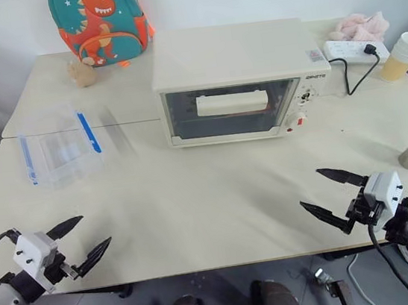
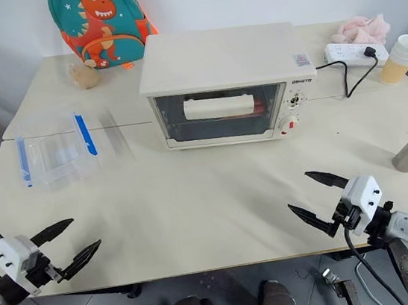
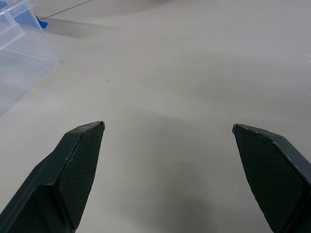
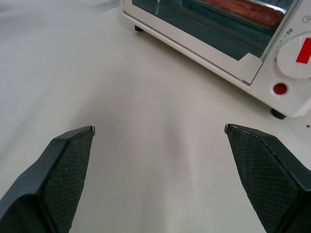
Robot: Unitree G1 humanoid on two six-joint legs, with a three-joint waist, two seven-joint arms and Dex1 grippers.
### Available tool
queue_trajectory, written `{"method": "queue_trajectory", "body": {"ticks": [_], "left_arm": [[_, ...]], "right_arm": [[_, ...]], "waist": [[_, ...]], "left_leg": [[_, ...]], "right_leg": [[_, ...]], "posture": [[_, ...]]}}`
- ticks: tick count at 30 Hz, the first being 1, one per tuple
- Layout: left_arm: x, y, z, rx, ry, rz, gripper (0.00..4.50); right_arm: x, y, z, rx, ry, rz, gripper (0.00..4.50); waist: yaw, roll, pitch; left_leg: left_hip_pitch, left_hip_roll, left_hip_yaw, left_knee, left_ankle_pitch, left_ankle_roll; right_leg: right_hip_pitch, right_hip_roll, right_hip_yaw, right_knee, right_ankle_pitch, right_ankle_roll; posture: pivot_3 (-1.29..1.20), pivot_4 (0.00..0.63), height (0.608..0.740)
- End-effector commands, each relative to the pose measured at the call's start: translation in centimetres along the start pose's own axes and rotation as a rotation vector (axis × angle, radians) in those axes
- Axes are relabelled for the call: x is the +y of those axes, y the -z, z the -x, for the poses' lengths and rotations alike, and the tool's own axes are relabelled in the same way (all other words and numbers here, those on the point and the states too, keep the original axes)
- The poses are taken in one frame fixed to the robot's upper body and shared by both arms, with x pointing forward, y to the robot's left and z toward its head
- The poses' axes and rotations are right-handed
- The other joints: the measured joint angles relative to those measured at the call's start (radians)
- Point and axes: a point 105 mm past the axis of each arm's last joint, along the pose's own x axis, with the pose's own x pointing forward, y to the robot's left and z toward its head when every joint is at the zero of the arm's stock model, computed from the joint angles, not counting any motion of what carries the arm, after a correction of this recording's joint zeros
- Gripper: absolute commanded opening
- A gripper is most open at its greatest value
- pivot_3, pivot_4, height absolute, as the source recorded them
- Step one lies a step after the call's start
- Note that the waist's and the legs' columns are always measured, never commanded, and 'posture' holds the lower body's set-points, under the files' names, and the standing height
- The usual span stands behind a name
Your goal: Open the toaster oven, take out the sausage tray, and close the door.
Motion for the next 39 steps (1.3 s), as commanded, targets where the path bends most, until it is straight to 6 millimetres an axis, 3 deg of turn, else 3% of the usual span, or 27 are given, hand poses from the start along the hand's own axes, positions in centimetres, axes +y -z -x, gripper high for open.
{"method": "queue_trajectory", "body": {"ticks": [1, 6, 10, 13, 18, 24, 39], "left_arm": [[0.2, -0.9, -0.2, -0.004, 0.004, -0.014, 4.48], [-0.3, -3.0, -0.8, -0.100, 0.043, 0.086, 4.48], [-1.2, -6.0, -1.6, -0.232, 0.172, 0.213, 4.48], [-1.4, -8.3, -2.7, -0.313, 0.207, 0.227, 4.48], [-2.0, -10.4, -4.8, -0.397, 0.231, 0.215, 4.48], [-2.7, -11.0, -6.4, -0.420, 0.268, 0.207, 4.48], [-3.2, -10.6, -6.7, -0.419, 0.265, 0.185, 4.48]], "right_arm": [[-0.2, -0.6, 0.3, -0.019, -0.016, 0.003, 4.50], [-0.1, -1.3, -0.1, -0.058, -0.005, -0.050, 4.50], [0.4, -4.3, -2.2, -0.176, -0.019, -0.205, 4.50], [0.7, -6.8, -4.2, -0.236, -0.098, -0.228, 4.50], [-1.7, -9.0, -6.8, -0.303, -0.100, -0.221, 4.50], [-3.6, -10.1, -9.1, -0.325, -0.127, -0.194, 4.50], [-3.5, -11.1, -12.1, -0.355, -0.248, -0.158, 4.50]], "waist": [[0.000, 0.000, 0.000], [0.001, 0.000, 0.000], [0.000, 0.000, 0.000], [-0.002, 0.000, 0.000], [-0.001, 0.000, 0.000], [-0.001, 0.000, 0.000], [-0.002, 0.000, 0.000]], "left_leg": [[0.000, 0.000, 0.000, 0.000, 0.000, 0.000], [0.000, 0.002, -0.001, 0.000, 0.000, 0.000], [0.000, 0.003, -0.001, 0.000, 0.000, 0.000], [0.000, 0.003, -0.002, 0.001, 0.001, -0.001], [0.000, -0.001, -0.002, 0.001, 0.001, -0.001], [-0.001, -0.002, -0.003, 0.001, 0.001, -0.001], [-0.002, -0.002, -0.003, 0.001, 0.001, -0.001]], "right_leg": [[0.000, 0.000, 0.000, 0.000, 0.000, 0.000], [0.000, 0.000, 0.000, 0.001, 0.000, 0.000], [0.000, 0.000, 0.000, 0.001, 0.000, 0.000], [0.000, 0.000, 0.000, 0.002, 0.000, 0.000], [0.000, 0.000, 0.000, 0.002, 0.000, 0.000], [-0.001, 0.000, -0.003, 0.004, 0.000, 0.000], [-0.001, 0.000, -0.004, 0.004, 0.000, 0.000]], "posture": [[0.00, 0.150, 0.740], [0.00, 0.150, 0.740], [0.00, 0.150, 0.740], [0.00, 0.150, 0.740], [0.00, 0.150, 0.740], [0.00, 0.150, 0.740], [0.00, 0.150, 0.740]]}}
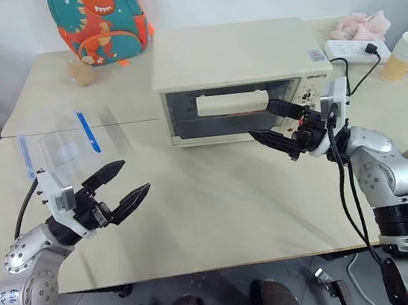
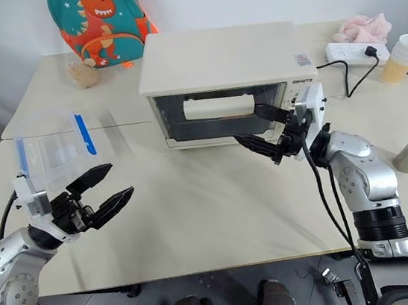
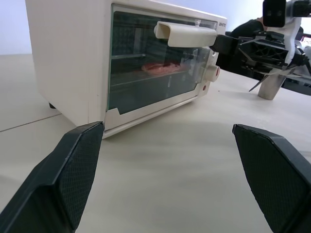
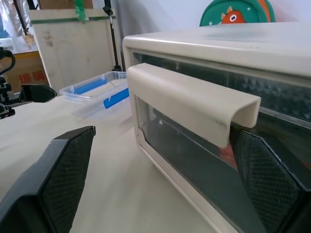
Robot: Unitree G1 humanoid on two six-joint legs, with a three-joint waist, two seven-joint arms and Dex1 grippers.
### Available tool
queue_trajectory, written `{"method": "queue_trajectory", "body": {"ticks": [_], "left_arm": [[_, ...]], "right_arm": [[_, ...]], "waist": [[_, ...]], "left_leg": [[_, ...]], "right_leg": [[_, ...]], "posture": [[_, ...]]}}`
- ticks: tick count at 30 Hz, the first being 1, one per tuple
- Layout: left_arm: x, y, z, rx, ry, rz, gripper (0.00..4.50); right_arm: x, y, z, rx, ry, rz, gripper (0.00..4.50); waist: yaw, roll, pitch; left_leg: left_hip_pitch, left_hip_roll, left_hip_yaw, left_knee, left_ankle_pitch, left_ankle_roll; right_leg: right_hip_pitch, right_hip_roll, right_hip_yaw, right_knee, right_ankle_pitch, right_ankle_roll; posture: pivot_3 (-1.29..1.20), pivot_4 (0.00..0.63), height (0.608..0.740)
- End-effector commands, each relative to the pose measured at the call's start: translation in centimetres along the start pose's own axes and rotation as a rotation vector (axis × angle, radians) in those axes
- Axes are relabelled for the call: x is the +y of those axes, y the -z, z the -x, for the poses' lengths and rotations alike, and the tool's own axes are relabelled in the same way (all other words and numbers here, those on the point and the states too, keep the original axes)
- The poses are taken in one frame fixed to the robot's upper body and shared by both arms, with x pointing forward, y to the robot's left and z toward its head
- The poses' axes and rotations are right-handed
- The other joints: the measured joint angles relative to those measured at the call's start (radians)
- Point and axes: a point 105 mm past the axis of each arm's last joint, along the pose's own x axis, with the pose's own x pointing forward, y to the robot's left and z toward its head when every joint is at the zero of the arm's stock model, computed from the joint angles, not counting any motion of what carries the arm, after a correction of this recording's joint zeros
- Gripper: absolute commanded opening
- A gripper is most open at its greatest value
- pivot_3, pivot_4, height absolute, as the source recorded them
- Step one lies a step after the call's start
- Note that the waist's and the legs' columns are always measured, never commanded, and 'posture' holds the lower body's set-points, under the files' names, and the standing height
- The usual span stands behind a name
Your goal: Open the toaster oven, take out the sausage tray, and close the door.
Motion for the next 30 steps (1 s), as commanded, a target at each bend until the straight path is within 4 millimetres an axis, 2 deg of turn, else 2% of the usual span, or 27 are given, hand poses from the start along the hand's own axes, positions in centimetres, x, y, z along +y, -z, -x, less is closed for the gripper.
{"method": "queue_trajectory", "body": {"ticks": [1, 4, 8, 15, 21, 24, 27, 28, 30], "left_arm": [[-0.4, -0.5, -0.1, -0.016, 0.011, -0.035, 4.48], [-0.4, -0.5, -0.2, -0.017, 0.012, -0.033, 4.48], [-0.2, -0.4, -0.3, -0.011, 0.022, -0.033, 4.48], [0.0, -0.2, -0.7, -0.006, 0.048, -0.030, 4.48], [-0.1, -1.0, -1.9, 0.011, 0.171, 0.018, 4.48], [1.2, -2.4, -2.8, -0.009, 0.185, 0.049, 4.48], [2.0, -3.1, -4.1, -0.035, 0.195, 0.053, 3.94], [2.2, -3.1, -4.7, -0.039, 0.196, 0.054, 3.64], [2.6, -2.9, -6.8, -0.067, 0.195, 0.046, 3.07]], "right_arm": [[0.4, -1.3, -0.6, -0.052, -0.052, 0.043, 4.50], [1.1, -1.6, -0.8, -0.066, -0.106, 0.059, 4.50], [2.9, -1.0, -0.3, -0.006, -0.243, 0.137, 4.50], [4.2, -0.7, 0.4, 0.040, -0.325, 0.262, 4.50], [6.4, 1.7, 1.8, 0.114, -0.361, 0.366, 4.50], [6.3, 2.6, 2.2, 0.119, -0.307, 0.379, 4.50], [6.2, 2.9, 2.4, 0.119, -0.280, 0.395, 4.50], [6.1, 3.0, 2.4, 0.118, -0.270, 0.399, 4.50], [5.8, 3.2, 2.4, 0.123, -0.260, 0.420, 4.50]], "waist": [[-0.001, 0.000, 0.000], [-0.001, 0.000, 0.000], [-0.001, 0.000, 0.000], [-0.003, 0.000, 0.000], [0.002, 0.000, 0.000], [0.001, 0.000, 0.000], [0.000, 0.000, 0.000], [0.000, 0.000, 0.000], [0.002, 0.000, 0.000]], "left_leg": [[0.000, 0.000, 0.000, 0.000, 0.000, 0.000], [0.000, 0.000, 0.000, 0.000, 0.000, 0.000], [0.000, 0.000, 0.000, 0.000, 0.000, 0.000], [0.000, 0.001, 0.000, -0.001, 0.000, 0.000], [-0.002, 0.000, 0.001, -0.001, -0.001, -0.001], [-0.002, 0.000, 0.001, -0.001, -0.001, -0.001], [-0.001, 0.000, 0.000, 0.000, 0.000, -0.001], [-0.001, 0.000, 0.000, 0.000, 0.000, -0.001], [-0.001, 0.000, 0.000, 0.000, 0.000, -0.001]], "right_leg": [[0.000, 0.000, 0.000, 0.000, 0.000, 0.000], [0.000, 0.000, 0.000, 0.000, 0.000, 0.000], [0.000, 0.000, 0.000, 0.000, 0.000, 0.000], [0.000, 0.001, -0.001, -0.001, 0.000, 0.000], [0.000, 0.001, -0.005, -0.001, 0.000, 0.000], [0.000, 0.001, -0.005, -0.001, 0.000, 0.000], [0.001, 0.001, -0.005, -0.001, 0.000, 0.000], [0.001, 0.001, -0.005, -0.001, 0.000, 0.000], [0.001, 0.001, -0.005, -0.001, 0.000, 0.000]], "posture": [[0.00, 0.150, 0.740], [0.00, 0.150, 0.740], [0.00, 0.150, 0.740], [0.00, 0.150, 0.740], [0.00, 0.150, 0.740], [0.00, 0.150, 0.740], [0.00, 0.150, 0.740], [0.00, 0.150, 0.740], [0.00, 0.150, 0.740]]}}
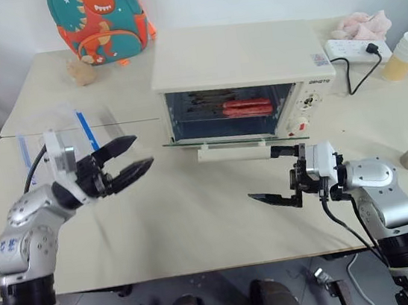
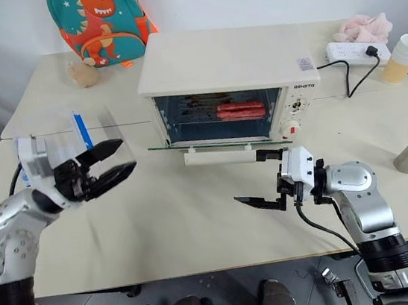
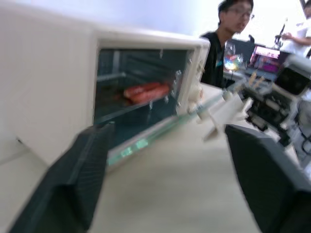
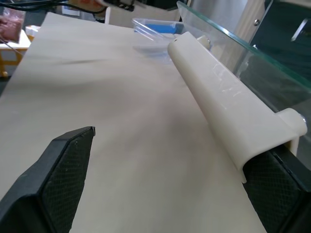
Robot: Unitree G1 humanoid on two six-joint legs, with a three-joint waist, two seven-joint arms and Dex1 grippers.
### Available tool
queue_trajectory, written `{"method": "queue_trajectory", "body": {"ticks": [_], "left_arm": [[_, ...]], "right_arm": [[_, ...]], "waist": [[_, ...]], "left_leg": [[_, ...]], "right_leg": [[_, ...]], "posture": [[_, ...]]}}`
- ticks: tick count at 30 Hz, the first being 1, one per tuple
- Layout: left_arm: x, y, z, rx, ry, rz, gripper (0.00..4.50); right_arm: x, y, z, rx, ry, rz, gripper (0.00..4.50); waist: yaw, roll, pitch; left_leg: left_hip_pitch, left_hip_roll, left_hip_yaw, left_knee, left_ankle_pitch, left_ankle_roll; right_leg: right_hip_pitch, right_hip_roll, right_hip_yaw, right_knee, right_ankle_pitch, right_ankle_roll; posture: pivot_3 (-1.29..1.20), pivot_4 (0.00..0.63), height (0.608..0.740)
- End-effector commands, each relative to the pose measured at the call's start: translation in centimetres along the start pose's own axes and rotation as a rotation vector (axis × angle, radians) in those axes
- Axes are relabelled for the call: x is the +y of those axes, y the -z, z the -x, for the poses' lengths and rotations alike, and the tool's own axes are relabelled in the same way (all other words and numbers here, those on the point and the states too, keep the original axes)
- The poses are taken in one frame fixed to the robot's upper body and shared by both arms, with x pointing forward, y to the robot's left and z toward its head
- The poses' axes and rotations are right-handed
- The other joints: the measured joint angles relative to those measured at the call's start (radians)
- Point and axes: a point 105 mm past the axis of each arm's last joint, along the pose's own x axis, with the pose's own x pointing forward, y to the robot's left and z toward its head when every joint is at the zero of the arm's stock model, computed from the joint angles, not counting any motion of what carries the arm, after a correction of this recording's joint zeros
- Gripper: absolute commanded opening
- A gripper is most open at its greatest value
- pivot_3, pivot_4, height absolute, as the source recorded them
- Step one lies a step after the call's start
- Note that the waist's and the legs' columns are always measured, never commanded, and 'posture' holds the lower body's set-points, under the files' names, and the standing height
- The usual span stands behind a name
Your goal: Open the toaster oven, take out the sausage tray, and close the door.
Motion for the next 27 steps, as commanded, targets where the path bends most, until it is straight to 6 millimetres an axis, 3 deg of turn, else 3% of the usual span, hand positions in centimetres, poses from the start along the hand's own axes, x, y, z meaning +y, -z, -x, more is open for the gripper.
{"method": "queue_trajectory", "body": {"ticks": [1, 6, 10, 15, 19, 24, 27], "left_arm": [[1.1, 0.2, -3.1, -0.040, 0.010, -0.027, 2.77], [2.7, 0.2, -5.8, -0.086, -0.022, -0.046, 1.27], [2.5, 1.5, -6.9, -0.040, 0.018, -0.062, 0.06], [2.2, 2.2, -7.6, -0.030, 0.063, -0.052, 0.02], [1.0, 3.0, -7.3, 0.005, 0.146, -0.028, 0.02], [1.0, 3.0, -7.3, 0.003, 0.144, -0.024, 0.02], [0.5, 3.4, -7.1, 0.023, 0.181, -0.008, 0.02]], "right_arm": [[-0.4, -1.0, 0.0, -0.026, 0.017, 0.094, 4.50], [-0.7, -0.9, -0.1, -0.023, 0.021, 0.122, 4.50], [-0.8, -0.9, -0.1, -0.022, 0.026, 0.134, 4.50], [-0.8, -0.8, 0.1, -0.010, 0.031, 0.148, 4.50], [-1.1, -0.6, 1.6, 0.037, 0.090, 0.151, 4.50], [-0.3, 0.5, 6.1, 0.166, 0.191, 0.134, 4.50], [1.2, 1.7, 11.1, 0.294, 0.287, 0.143, 4.50]], "waist": [[0.004, 0.000, 0.000], [0.001, 0.000, 0.000], [-0.004, 0.000, 0.000], [-0.001, 0.000, 0.000], [0.005, 0.000, 0.000], [0.026, 0.000, 0.000], [0.029, 0.000, 0.000]], "left_leg": [[0.000, 0.000, 0.000, 0.000, 0.000, 0.000], [-0.001, 0.000, 0.001, 0.001, 0.000, 0.000], [-0.001, 0.000, 0.001, -0.001, 0.000, 0.000], [-0.001, 0.000, 0.001, 0.000, 0.000, 0.000], [-0.001, 0.000, 0.000, 0.001, 0.000, 0.000], [-0.001, -0.001, -0.001, 0.001, 0.000, 0.000], [0.000, 0.000, -0.001, 0.001, 0.000, 0.000]], "right_leg": [[0.000, 0.000, 0.000, 0.000, 0.000, 0.000], [0.002, 0.000, -0.003, -0.001, 0.000, 0.000], [0.001, 0.000, -0.005, -0.001, 0.000, 0.000], [0.001, 0.000, -0.006, -0.001, 0.000, 0.000], [0.002, 0.000, -0.006, -0.001, 0.000, 0.000], [0.003, -0.001, -0.008, -0.001, 0.000, 0.000], [0.005, 0.000, -0.009, -0.003, 0.000, 0.000]], "posture": [[0.00, 0.150, 0.740], [0.00, 0.150, 0.740], [0.00, 0.150, 0.740], [0.00, 0.150, 0.740], [0.00, 0.150, 0.740], [0.00, 0.150, 0.740], [0.00, 0.150, 0.740]]}}
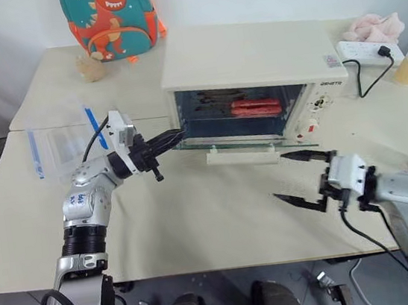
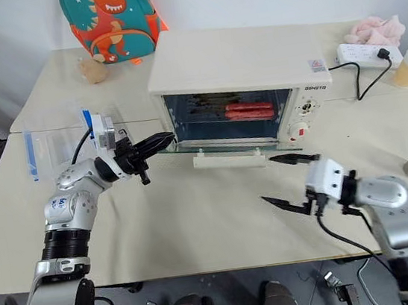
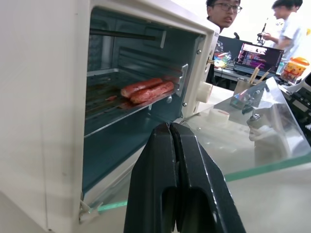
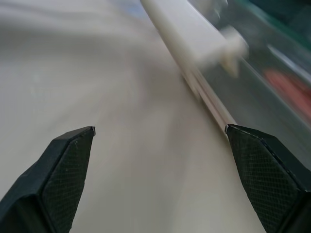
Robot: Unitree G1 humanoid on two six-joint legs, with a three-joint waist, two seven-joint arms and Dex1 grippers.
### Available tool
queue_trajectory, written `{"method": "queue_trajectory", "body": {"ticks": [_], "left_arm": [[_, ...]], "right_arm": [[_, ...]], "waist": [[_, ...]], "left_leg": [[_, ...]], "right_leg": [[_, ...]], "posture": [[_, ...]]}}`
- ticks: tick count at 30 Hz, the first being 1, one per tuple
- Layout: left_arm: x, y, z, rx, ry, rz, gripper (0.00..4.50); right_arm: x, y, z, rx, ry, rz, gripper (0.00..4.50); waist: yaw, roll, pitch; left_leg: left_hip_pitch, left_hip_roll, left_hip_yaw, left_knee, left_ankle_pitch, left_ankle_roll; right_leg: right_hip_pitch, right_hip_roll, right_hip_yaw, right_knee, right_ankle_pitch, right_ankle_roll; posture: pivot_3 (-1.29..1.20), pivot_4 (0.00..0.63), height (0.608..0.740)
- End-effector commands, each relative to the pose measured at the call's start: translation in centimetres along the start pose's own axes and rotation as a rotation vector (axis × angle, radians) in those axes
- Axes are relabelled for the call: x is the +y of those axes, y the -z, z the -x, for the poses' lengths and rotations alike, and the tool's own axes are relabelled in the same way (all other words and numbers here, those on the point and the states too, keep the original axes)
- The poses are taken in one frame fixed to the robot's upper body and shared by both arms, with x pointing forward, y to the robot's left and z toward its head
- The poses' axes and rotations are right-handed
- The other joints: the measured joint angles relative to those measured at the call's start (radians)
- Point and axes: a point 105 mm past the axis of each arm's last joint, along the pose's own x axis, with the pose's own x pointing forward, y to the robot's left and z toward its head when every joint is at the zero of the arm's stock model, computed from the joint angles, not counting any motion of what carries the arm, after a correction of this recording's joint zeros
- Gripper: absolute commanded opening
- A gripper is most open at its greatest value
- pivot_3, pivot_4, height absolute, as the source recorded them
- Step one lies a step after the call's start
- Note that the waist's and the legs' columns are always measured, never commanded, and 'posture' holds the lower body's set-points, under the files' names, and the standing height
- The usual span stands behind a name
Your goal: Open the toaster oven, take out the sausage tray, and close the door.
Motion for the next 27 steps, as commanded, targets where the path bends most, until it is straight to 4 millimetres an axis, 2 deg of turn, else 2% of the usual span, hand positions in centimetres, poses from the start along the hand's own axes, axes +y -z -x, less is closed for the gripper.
{"method": "queue_trajectory", "body": {"ticks": [1, 4, 6, 8, 10, 13, 16, 17, 18, 19, 22, 25, 27], "left_arm": [[-1.2, -0.1, -0.1, 0.024, 0.081, -0.021, 0.02], [-2.1, 1.4, 0.3, 0.099, 0.125, -0.030, 0.02], [-2.5, 3.2, 0.9, 0.166, 0.119, -0.042, 0.02], [-2.8, 4.5, 1.5, 0.215, 0.111, -0.056, 0.02], [-3.1, 4.8, 1.7, 0.218, 0.108, -0.052, 0.02], [-4.1, 5.6, 2.7, 0.233, 0.097, -0.050, 0.02], [-4.1, 5.4, 3.6, 0.204, 0.054, -0.051, 0.02], [-4.1, 5.3, 3.7, 0.195, 0.047, -0.056, 0.02], [-4.1, 4.8, 4.1, 0.172, 0.031, -0.071, 0.02], [-4.1, 4.3, 4.5, 0.149, 0.021, -0.087, 0.02], [-4.1, 3.3, 5.5, 0.106, -0.018, -0.114, 0.02], [-4.0, 2.5, 6.4, 0.086, -0.069, -0.136, 0.02], [-4.0, 2.0, 7.5, 0.077, -0.125, -0.144, 0.02]], "right_arm": [[0.2, 1.1, 5.3, 0.118, 0.101, 0.054, 4.50], [0.2, 2.4, 8.6, 0.210, 0.185, 0.028, 4.50], [-1.9, 1.8, 10.0, 0.223, 0.309, 0.079, 4.50], [-3.6, 0.7, 9.7, 0.194, 0.372, 0.131, 4.50], [-4.0, 0.0, 9.0, 0.178, 0.364, 0.171, 4.50], [-4.6, -2.4, 4.8, 0.078, 0.305, 0.249, 4.50], [-3.3, -4.3, -0.4, -0.011, 0.170, 0.296, 4.50], [-2.9, -4.7, -1.5, -0.025, 0.146, 0.307, 4.50], [-2.5, -5.0, -3.5, -0.036, 0.139, 0.316, 4.50], [-2.3, -5.0, -5.2, -0.013, 0.139, 0.335, 4.50], [-2.2, -4.5, -8.8, 0.045, 0.154, 0.419, 4.50], [-2.4, -4.3, -11.3, 0.052, 0.168, 0.472, 4.50], [-3.3, -4.6, -13.3, 0.058, 0.237, 0.546, 4.50]], "waist": [[0.004, 0.000, 0.000], [-0.001, 0.000, 0.000], [-0.009, 0.000, 0.000], [-0.027, 0.001, 0.000], [-0.032, 0.000, 0.000], [-0.032, 0.001, 0.000], [-0.031, 0.001, 0.000], [-0.029, 0.001, 0.000], [-0.026, 0.001, 0.000], [-0.027, 0.001, 0.000], [-0.019, 0.001, 0.000], [-0.023, 0.001, 0.000], [-0.031, 0.001, 0.000]], "left_leg": [[0.000, 0.000, 0.000, 0.000, 0.000, 0.000], [0.002, 0.000, -0.001, 0.000, 0.000, 0.000], [0.005, 0.000, 0.001, 0.000, 0.000, 0.001], [0.007, 0.000, 0.003, 0.000, 0.001, 0.001], [0.012, 0.001, 0.001, 0.000, 0.001, 0.001], [0.015, 0.002, 0.000, 0.000, 0.002, 0.000], [0.015, 0.002, 0.001, -0.001, 0.002, 0.000], [0.015, 0.002, 0.000, -0.001, 0.002, 0.000], [0.015, 0.002, 0.000, -0.001, 0.002, 0.000], [0.015, 0.002, -0.001, -0.001, 0.002, 0.000], [0.013, 0.001, -0.003, 0.000, 0.002, 0.000], [0.011, 0.000, -0.003, 0.000, 0.001, 0.000], [0.011, 0.000, -0.004, 0.000, 0.001, 0.000]], "right_leg": [[0.001, 0.000, 0.000, -0.001, 0.000, 0.000], [0.004, 0.000, -0.001, -0.004, 0.000, 0.000], [0.008, 0.000, -0.001, -0.007, 0.000, 0.000], [0.009, 0.000, 0.002, -0.009, 0.000, 0.000], [0.011, 0.000, 0.006, -0.006, 0.000, 0.000], [0.011, 0.000, 0.008, -0.004, 0.000, -0.002], [0.010, 0.000, 0.010, -0.002, 0.000, -0.002], [0.010, 0.000, 0.009, -0.002, 0.000, -0.002], [0.010, 0.000, 0.009, -0.001, 0.000, -0.002], [0.010, 0.000, 0.009, -0.001, 0.000, -0.002], [0.008, -0.002, 0.007, 0.000, 0.000, -0.002], [0.008, -0.002, 0.007, -0.001, 0.000, -0.001], [0.008, -0.002, 0.006, -0.001, 0.000, -0.001]], "posture": [[0.00, 0.150, 0.740], [0.00, 0.150, 0.740], [0.00, 0.150, 0.740], [0.00, 0.150, 0.740], [0.00, 0.150, 0.740], [0.00, 0.150, 0.740], [0.00, 0.150, 0.740], [0.00, 0.150, 0.740], [0.00, 0.150, 0.740], [0.00, 0.150, 0.740], [0.00, 0.150, 0.740], [0.00, 0.150, 0.740], [0.00, 0.150, 0.740]]}}
